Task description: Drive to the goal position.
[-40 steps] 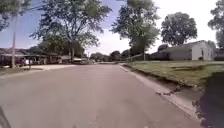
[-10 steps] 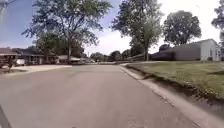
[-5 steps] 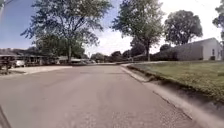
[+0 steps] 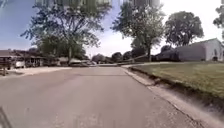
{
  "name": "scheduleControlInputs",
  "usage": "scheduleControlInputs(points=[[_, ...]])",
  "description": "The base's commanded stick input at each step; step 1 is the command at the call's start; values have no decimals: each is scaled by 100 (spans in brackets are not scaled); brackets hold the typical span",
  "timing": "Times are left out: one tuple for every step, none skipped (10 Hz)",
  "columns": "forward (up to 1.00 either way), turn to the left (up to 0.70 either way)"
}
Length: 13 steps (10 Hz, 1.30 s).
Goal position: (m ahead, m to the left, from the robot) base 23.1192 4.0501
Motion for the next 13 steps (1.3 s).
scheduleControlInputs(points=[[70,3],[70,3],[70,3],[70,3],[70,3],[70,3],[70,3],[70,3],[70,3],[70,3],[70,3],[70,3],[70,3]])
